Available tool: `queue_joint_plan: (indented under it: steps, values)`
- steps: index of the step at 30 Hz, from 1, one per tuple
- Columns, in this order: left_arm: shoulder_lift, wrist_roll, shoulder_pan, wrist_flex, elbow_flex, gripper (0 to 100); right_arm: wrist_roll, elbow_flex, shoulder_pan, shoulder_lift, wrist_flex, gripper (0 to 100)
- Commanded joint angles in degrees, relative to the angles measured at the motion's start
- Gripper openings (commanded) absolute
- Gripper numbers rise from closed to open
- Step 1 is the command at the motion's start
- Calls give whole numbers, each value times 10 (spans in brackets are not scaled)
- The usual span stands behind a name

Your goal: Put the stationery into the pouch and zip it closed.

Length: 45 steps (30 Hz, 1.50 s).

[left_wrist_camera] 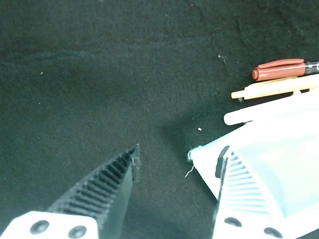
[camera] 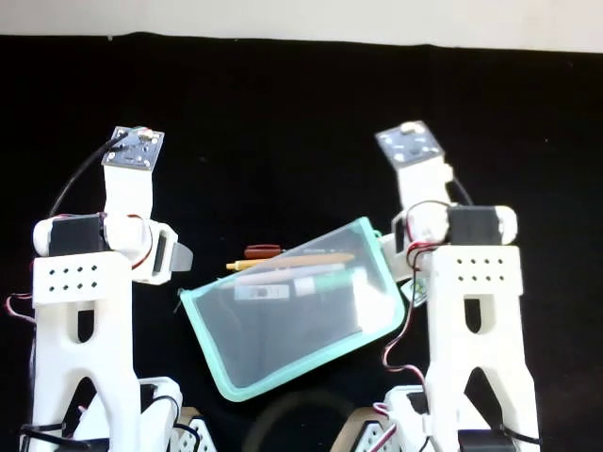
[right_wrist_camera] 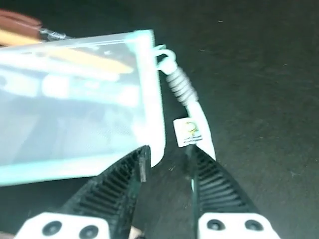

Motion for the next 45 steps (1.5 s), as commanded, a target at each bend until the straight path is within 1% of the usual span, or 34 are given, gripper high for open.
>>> queue_joint_plan:
  steps: [1,11,16,18,24,38,42,45]
  values:
    - [0,-4,4,-4,-2,270,23,18,36,-7,-37,146]
    - [0,-4,6,-4,30,270,23,112,83,-7,-134,149]
    - [0,-4,6,-4,29,270,23,151,88,-7,-153,149]
    - [0,-4,6,-4,31,270,23,170,91,-7,-177,149]
    - [0,-4,4,-4,31,270,23,228,145,-7,-246,149]
    - [0,-4,5,-4,31,270,25,269,160,-1,-248,149]
    - [0,-4,5,-4,31,270,26,305,168,-1,-281,149]
    - [0,-4,6,-4,31,270,26,315,169,-2,-283,149]
